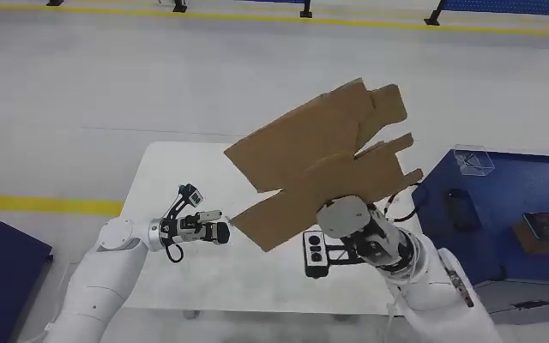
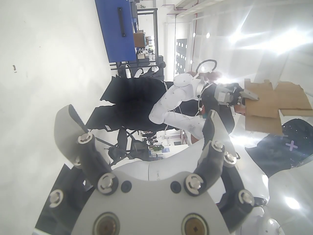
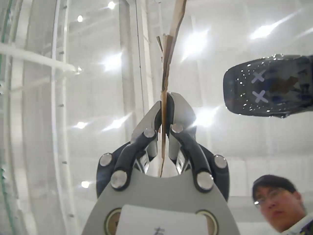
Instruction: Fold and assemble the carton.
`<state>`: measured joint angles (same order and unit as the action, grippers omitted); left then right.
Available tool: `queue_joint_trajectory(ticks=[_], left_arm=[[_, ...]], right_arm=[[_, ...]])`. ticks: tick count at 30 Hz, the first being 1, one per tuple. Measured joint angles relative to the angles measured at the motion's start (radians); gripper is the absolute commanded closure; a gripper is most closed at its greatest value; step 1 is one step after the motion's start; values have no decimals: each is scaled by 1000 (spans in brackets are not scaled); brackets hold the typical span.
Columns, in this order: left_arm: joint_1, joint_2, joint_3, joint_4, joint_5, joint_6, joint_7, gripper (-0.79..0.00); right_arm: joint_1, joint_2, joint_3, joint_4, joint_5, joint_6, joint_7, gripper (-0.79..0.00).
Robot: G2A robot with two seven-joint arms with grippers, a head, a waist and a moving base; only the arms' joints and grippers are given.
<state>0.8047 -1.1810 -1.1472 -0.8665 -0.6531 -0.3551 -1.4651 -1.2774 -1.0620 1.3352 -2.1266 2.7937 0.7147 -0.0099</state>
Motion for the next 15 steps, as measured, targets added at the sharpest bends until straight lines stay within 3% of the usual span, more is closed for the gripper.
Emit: queue_joint_trajectory(ticks=[4,7,11,15], left_arm=[[0,0,0,0,0,0,0,-785],[0,0,0,0,0,0,0,-785],[0,0,0,0,0,0,0,-785],[0,0,0,0,0,0,0,-785]], right_arm=[[12,-14,109,-4,-364,-131,228,0],[14,-21,168,-7,-706,-296,407,0],[-11,-27,190,-17,-1196,-586,621,0],[-44,-33,190,-29,-1504,-838,742,0]])
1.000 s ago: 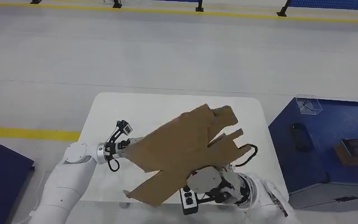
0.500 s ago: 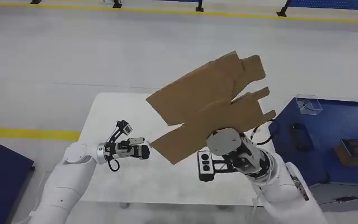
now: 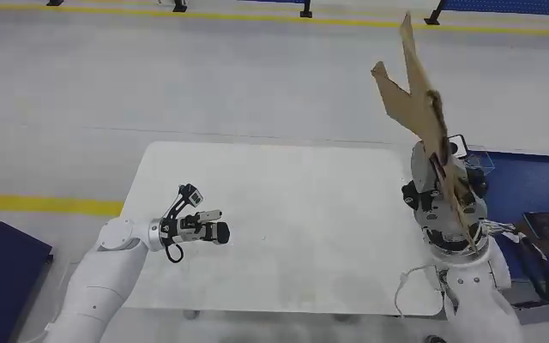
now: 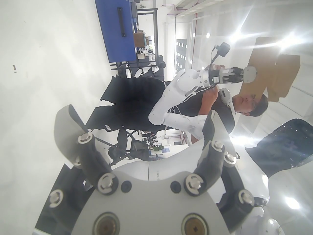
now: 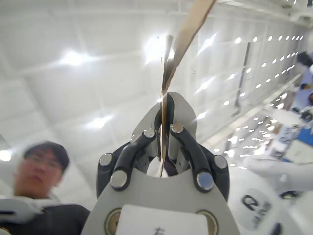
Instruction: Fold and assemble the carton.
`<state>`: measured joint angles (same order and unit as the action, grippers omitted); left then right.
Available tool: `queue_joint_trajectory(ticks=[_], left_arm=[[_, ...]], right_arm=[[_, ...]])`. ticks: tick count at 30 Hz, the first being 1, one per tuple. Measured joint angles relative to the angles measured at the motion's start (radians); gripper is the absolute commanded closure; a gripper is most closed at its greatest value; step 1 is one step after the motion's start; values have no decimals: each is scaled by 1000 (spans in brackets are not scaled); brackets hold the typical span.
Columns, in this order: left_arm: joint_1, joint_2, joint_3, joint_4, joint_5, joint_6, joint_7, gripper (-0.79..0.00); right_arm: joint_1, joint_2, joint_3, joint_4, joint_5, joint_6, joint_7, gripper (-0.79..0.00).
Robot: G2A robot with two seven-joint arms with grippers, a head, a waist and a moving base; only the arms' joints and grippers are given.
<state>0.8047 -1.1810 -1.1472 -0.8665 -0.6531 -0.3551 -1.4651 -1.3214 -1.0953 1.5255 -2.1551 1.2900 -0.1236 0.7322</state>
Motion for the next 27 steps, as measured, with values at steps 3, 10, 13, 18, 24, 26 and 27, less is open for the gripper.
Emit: queue_joint_trajectory(ticks=[3,10,13,18,24,26,27], left_arm=[[0,0,0,0,0,0,0,-785],[0,0,0,0,0,0,0,-785],[0,0,0,0,0,0,0,-785],[0,0,0,0,0,0,0,-785],[0,0,0,0,0,0,0,-785],[0,0,0,0,0,0,0,-785],[0,0,0,0,0,0,0,-785]], right_arm=[[-21,-6,-10,2,-199,-185,64,0],[-61,-18,-34,32,-575,-538,135,0],[-65,-28,-40,54,-736,-716,102,0],[-56,-42,-89,111,-876,-836,14,0],[-51,-45,-108,120,-837,-815,-24,0],[-51,-45,-108,120,-837,-815,-24,0],[-51,-45,-108,120,-837,-815,-24,0]])
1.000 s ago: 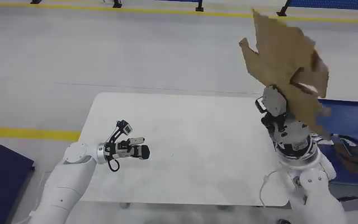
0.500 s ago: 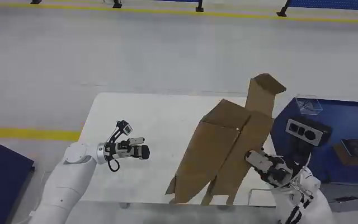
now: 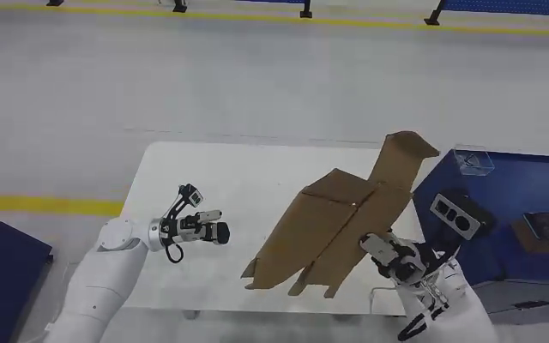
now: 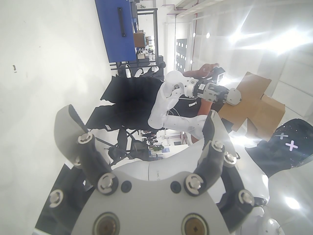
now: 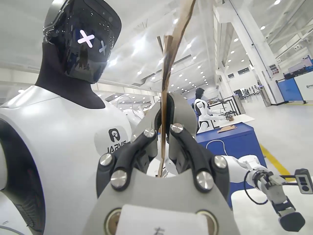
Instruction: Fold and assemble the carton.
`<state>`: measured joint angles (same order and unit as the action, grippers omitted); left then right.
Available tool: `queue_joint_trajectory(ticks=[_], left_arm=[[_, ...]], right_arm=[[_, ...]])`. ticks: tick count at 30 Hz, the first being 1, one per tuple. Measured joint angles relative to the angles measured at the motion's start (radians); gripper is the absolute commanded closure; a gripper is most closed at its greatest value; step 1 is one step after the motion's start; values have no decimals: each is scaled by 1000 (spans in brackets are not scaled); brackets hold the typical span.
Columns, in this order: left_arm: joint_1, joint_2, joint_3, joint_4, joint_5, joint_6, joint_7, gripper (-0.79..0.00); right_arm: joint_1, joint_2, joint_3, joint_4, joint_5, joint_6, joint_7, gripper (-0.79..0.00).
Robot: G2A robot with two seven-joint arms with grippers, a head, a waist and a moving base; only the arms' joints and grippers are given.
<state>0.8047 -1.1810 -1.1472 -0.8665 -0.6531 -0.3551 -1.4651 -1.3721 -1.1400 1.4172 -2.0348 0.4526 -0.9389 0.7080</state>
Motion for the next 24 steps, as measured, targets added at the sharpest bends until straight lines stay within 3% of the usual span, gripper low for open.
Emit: queue_joint_trajectory(ticks=[10,13,17,24], left_arm=[[0,0,0,0,0,0,0,-785],[0,0,0,0,0,0,0,-785],[0,0,0,0,0,0,0,-785],[0,0,0,0,0,0,0,-785]], right_arm=[[4,-3,35,-26,-19,-17,-48,0],[21,-8,124,-60,-157,-74,-118,0],[66,-23,276,-125,-373,-74,-249,0],[111,-44,402,-243,-776,-73,-421,0]])
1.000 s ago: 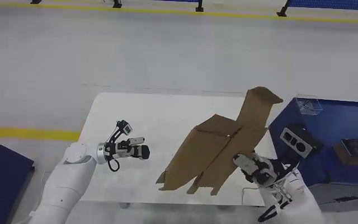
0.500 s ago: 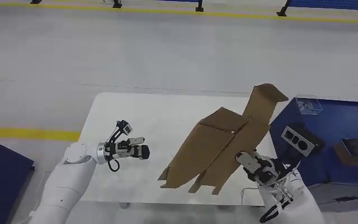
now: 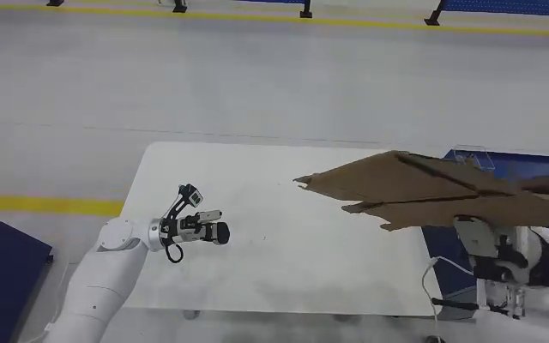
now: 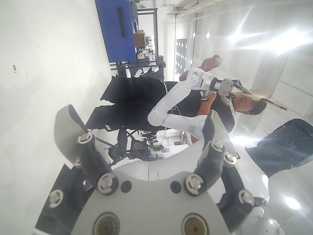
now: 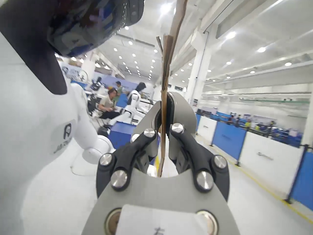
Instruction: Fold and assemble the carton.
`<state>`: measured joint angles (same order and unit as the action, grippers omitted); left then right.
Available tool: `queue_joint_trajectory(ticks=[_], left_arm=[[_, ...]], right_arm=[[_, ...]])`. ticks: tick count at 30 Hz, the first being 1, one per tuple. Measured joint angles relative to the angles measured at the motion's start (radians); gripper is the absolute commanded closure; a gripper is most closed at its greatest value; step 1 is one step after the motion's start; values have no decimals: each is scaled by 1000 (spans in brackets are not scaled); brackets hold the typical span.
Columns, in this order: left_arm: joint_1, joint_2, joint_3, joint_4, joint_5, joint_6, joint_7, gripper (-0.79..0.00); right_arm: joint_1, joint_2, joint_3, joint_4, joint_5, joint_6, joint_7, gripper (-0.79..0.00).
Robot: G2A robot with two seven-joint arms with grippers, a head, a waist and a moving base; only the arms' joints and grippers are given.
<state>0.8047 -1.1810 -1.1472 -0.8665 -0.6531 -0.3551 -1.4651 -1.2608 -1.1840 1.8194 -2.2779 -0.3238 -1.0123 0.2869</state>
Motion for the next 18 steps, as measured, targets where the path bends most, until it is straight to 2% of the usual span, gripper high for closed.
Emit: queue_joint_trajectory(ticks=[4,7,10,13,16,18], left_arm=[[0,0,0,0,0,0,0,-785],[0,0,0,0,0,0,0,-785],[0,0,0,0,0,0,0,-785],[0,0,0,0,0,0,0,-785],[0,0,0,0,0,0,0,-785],[0,0,0,0,0,0,0,-785]], right_arm=[[11,0,-3,-77,-310,0,-106,0],[39,17,-64,-72,-595,0,-226,0],[54,43,-125,-72,-920,0,-407,0],[54,66,-140,-72,-1254,8,-632,0],[36,89,-153,-72,-1600,119,-874,0],[-16,108,-170,-72,-1862,268,-1043,0]])
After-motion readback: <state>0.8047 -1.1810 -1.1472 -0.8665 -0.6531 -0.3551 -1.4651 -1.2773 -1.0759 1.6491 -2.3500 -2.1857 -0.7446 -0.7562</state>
